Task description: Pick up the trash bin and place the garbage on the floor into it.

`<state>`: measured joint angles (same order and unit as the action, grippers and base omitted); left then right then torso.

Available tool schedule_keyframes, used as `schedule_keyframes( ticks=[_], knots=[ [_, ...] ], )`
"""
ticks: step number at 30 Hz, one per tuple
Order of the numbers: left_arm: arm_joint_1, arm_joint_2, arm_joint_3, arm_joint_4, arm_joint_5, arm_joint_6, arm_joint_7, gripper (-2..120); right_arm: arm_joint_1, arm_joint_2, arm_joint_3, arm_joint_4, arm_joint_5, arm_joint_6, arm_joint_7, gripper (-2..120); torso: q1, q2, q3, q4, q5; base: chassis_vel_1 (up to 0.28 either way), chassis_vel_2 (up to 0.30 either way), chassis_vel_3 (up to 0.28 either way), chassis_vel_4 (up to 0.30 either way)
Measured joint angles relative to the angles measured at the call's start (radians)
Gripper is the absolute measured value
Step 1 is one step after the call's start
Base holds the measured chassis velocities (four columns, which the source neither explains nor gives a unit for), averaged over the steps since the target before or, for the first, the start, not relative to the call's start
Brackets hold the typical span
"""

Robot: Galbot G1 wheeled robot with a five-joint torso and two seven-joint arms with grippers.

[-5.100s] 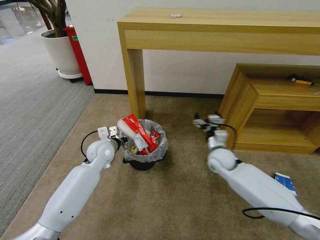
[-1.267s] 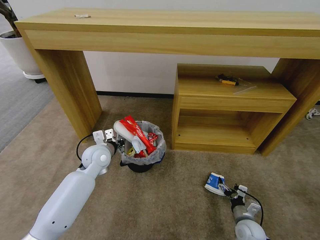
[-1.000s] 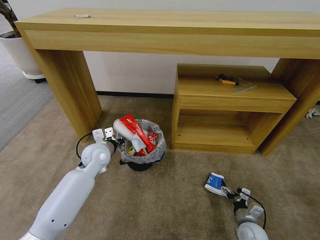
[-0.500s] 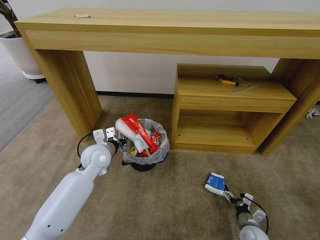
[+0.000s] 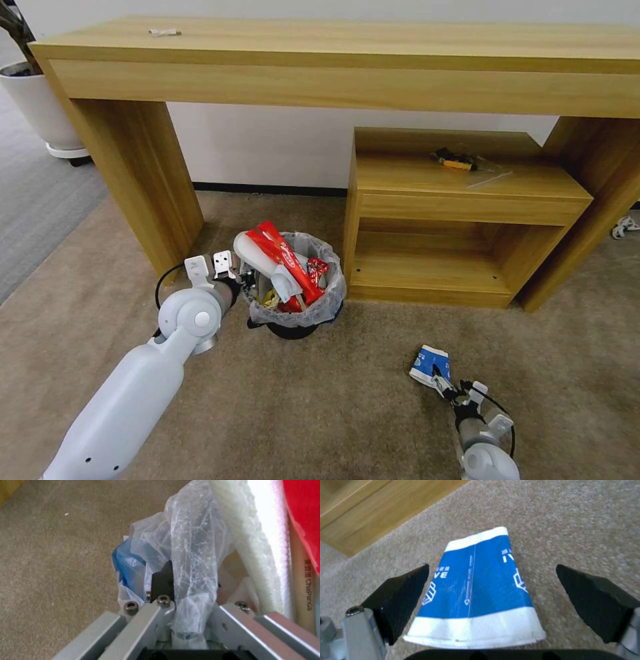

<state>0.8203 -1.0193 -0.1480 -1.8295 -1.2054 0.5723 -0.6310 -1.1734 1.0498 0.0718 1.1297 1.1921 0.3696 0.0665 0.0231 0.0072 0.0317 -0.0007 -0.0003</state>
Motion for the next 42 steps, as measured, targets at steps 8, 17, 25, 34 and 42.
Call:
schedule_keyframes(
  ticks=[8, 17, 25, 34, 42],
  knots=[
    [-0.022, 0.002, 0.014, 0.005, -0.011, 0.001, -0.002, 0, 0.026, 0.050, 0.002, -0.057, 0.037, -0.010, -0.040, 91, 0.000, 0.000, 0.000, 0.0000, -0.0001, 0.000, 0.000, 0.000, 0.000],
    [-0.025, 0.016, 0.013, -0.017, -0.026, 0.002, -0.007, 0, 0.048, 0.119, 0.000, -0.104, 0.049, -0.013, -0.059, 91, 0.000, 0.000, 0.000, -0.0004, -0.0011, 0.000, 0.000, 0.000, 0.000],
    [-0.013, 0.013, 0.009, -0.020, -0.022, 0.002, -0.005, 0, 0.075, 0.114, -0.023, -0.109, 0.049, -0.012, -0.041, 77, 0.000, 0.000, 0.000, 0.0002, 0.0005, 0.000, 0.000, 0.000, 0.000],
    [0.002, 0.009, 0.004, -0.026, -0.014, 0.001, -0.003, 0, 0.079, 0.119, -0.043, -0.113, 0.014, 0.006, -0.028, 43, 0.000, 0.000, 0.000, 0.0002, 0.0008, 0.000, 0.000, 0.000, 0.000],
    [0.014, 0.012, -0.003, -0.029, -0.012, 0.001, -0.003, 0, 0.075, 0.117, -0.046, -0.114, -0.009, 0.019, -0.024, 17, 0.000, 0.000, 0.000, 0.0001, 0.0002, 0.000, 0.000, 0.000, 0.000]
  ],
)
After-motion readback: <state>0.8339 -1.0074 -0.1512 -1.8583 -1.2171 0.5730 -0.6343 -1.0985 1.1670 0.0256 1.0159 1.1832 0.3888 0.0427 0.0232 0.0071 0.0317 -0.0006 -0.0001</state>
